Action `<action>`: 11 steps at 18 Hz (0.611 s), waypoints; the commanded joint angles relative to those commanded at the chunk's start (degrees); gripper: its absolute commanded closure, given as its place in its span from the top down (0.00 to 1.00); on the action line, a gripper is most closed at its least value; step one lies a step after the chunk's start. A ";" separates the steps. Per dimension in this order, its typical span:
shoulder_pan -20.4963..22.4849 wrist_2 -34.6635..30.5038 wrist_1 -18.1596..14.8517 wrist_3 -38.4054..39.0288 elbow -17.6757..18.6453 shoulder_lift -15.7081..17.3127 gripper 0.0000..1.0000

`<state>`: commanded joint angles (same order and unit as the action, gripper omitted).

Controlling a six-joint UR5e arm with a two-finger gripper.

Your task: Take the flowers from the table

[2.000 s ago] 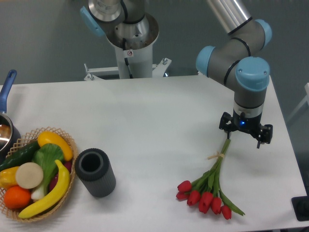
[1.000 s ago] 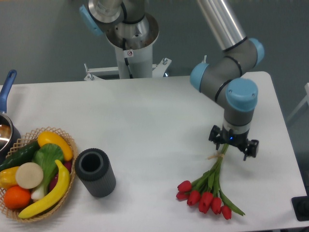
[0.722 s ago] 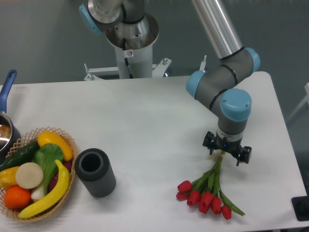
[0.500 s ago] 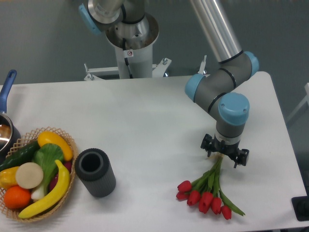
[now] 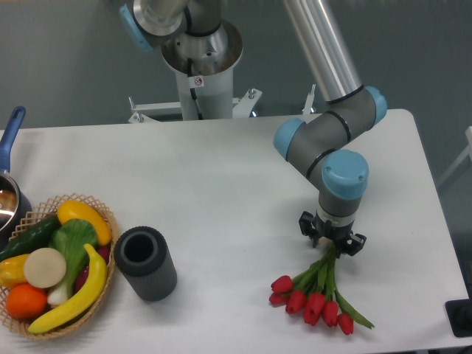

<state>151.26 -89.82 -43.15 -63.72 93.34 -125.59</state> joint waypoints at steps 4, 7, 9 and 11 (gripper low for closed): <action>0.00 -0.09 0.09 0.61 -0.35 0.61 0.13; 0.09 -0.09 0.00 3.51 -1.05 1.49 0.09; 0.26 -0.09 0.00 3.69 -1.58 2.19 0.09; 1.22 0.09 -0.18 3.61 -2.28 3.24 0.09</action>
<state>152.48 -89.74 -43.33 -60.12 91.06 -122.35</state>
